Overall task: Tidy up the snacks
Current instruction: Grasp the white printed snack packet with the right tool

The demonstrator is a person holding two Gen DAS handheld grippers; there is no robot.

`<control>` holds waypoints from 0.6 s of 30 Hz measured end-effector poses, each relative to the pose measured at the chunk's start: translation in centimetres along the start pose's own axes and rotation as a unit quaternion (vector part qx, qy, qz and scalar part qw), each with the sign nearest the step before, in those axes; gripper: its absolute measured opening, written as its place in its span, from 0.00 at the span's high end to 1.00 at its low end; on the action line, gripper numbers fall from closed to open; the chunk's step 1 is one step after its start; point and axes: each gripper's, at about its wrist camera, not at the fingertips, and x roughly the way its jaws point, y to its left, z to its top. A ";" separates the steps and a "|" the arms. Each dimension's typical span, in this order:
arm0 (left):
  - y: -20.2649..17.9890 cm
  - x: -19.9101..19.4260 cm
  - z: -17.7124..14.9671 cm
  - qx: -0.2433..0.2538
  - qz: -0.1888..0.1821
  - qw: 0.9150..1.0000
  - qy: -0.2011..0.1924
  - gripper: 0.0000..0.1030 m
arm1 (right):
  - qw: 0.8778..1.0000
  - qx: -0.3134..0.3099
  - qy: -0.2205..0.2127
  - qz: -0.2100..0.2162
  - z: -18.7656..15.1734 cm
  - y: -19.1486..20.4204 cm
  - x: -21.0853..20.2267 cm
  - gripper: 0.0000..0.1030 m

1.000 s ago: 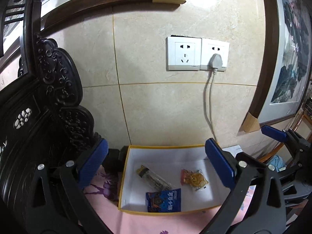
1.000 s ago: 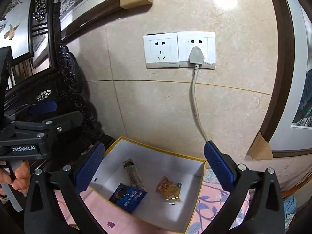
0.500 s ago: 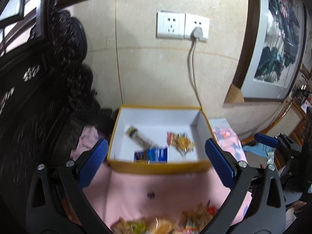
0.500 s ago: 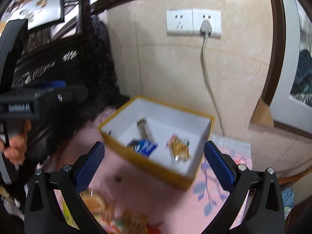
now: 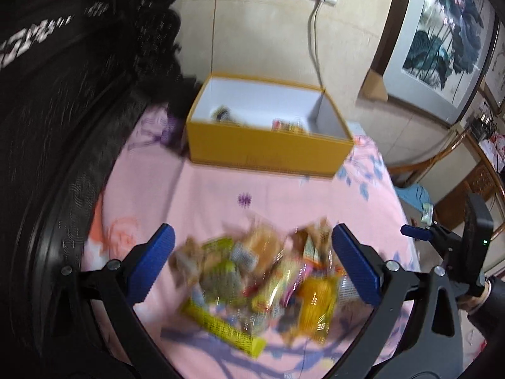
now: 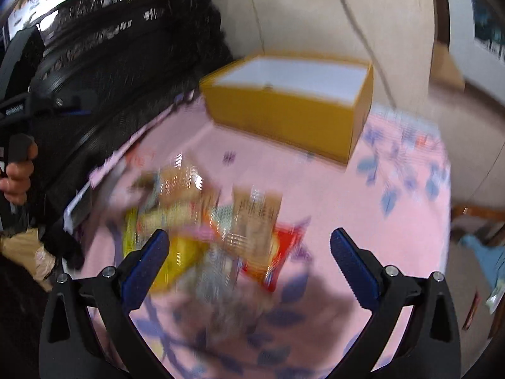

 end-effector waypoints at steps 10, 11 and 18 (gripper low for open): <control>2.0 0.0 -6.5 -0.018 0.046 0.997 0.064 0.02 | 0.993 -0.101 0.054 0.037 -3.3 3.5 3.4 0.18; 2.2 -0.1 -6.8 -0.022 0.048 0.996 0.065 0.02 | 0.991 -0.112 0.058 0.038 -3.2 3.7 3.7 0.18; 2.7 -1.0 -8.1 -0.039 0.071 0.994 0.074 0.02 | 0.978 -0.178 0.097 0.044 -3.2 4.4 6.6 0.22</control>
